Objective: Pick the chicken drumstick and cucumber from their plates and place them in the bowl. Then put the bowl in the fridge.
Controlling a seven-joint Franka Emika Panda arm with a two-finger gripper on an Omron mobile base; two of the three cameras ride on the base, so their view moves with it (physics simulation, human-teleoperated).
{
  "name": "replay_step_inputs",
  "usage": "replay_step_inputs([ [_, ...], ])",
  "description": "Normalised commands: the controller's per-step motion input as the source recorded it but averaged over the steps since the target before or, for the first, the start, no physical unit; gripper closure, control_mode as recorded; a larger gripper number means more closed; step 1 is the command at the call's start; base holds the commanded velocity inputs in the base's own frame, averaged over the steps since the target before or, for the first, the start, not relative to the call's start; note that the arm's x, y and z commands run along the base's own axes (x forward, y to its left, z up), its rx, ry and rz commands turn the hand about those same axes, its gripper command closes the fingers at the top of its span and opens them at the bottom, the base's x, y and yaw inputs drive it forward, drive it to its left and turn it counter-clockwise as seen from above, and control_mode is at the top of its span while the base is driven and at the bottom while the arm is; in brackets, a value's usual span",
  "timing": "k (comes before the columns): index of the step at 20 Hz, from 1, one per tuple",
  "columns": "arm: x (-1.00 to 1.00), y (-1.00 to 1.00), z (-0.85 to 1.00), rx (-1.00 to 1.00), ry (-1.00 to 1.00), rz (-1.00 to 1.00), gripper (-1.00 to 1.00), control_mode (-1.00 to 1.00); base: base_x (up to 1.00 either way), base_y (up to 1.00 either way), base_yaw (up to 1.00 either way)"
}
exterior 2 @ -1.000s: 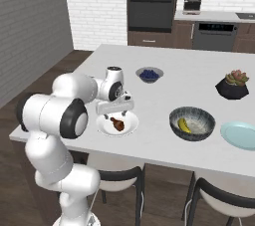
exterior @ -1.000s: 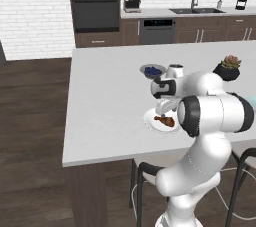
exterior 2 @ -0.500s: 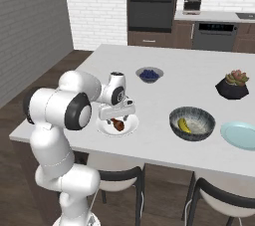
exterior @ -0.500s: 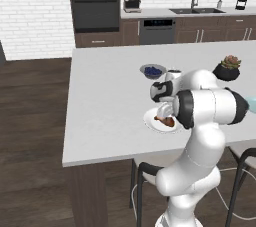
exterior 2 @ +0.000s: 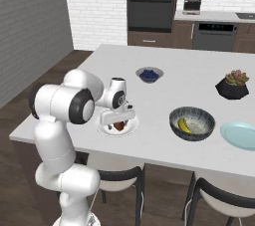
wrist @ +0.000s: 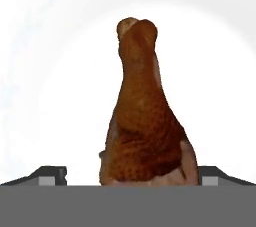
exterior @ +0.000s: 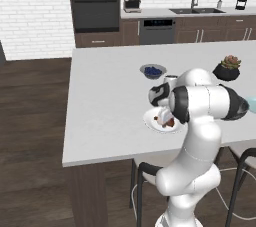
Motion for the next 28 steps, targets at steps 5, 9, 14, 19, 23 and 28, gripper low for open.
replay_step_inputs([
  [5,0.0,0.0,-0.17,0.0,0.03,0.07,1.0,-1.0,0.0,0.0,0.0],
  [9,-0.12,-0.02,0.04,0.0,-0.02,0.04,1.0,-1.0,0.0,0.0,0.0],
  [14,-0.55,-0.13,0.64,0.0,-0.08,0.0,1.0,-1.0,0.0,0.0,0.0],
  [19,-0.47,-0.27,0.99,0.03,-0.01,-0.01,1.0,-1.0,0.0,0.0,0.0],
  [23,-0.31,-0.44,0.73,0.01,0.0,-0.11,1.0,-1.0,0.0,0.0,0.0],
  [28,-0.07,-0.6,0.52,0.0,0.01,-0.15,1.0,-1.0,0.0,0.0,0.0],
])
